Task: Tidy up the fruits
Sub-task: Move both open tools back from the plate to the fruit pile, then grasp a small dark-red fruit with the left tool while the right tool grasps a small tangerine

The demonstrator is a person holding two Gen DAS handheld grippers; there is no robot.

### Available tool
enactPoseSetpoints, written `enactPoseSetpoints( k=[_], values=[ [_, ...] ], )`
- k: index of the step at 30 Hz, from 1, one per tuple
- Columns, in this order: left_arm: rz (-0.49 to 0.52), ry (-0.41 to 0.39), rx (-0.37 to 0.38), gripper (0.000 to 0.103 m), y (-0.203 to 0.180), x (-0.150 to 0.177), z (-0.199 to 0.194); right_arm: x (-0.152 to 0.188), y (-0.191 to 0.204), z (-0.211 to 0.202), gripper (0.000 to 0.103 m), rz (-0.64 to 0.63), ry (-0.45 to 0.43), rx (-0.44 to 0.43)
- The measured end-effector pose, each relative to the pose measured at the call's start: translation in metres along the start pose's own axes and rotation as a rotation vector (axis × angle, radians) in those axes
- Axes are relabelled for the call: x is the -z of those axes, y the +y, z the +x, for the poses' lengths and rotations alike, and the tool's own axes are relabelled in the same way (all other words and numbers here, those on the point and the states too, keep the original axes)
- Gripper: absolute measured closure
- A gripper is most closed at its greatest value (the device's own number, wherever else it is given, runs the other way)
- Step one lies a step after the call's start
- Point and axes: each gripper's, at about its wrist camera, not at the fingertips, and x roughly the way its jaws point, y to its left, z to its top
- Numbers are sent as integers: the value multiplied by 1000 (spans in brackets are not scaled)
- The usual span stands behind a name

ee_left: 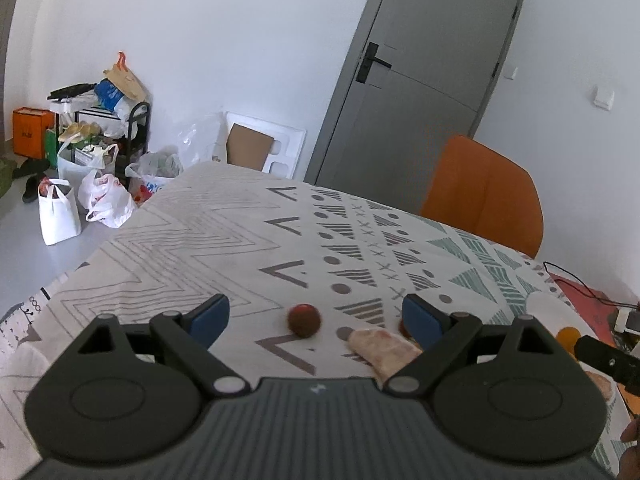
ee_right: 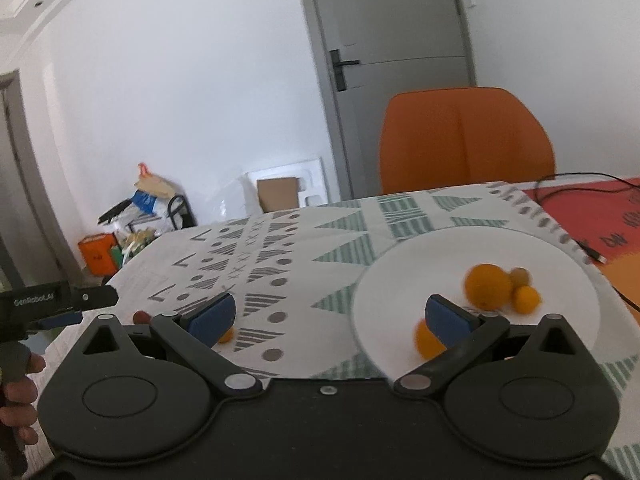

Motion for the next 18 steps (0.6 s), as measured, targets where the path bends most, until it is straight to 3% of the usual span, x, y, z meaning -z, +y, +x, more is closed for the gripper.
enactPoseSetpoints(
  k=[4,11,16,18],
  values=[
    [-11,15,21,11,12,0,7,-3,18,15,11,-41,53,-27],
    [-12,46,52,13,24,-2,25,0,42,38,12,-81,111,-29],
    [-8,73,93,22,27,-2,40,6,50,54,17,-87,157,-25],
    [-21,99,101,34,29,0,48,7,53,60,19,-88,171,-24]
  ],
)
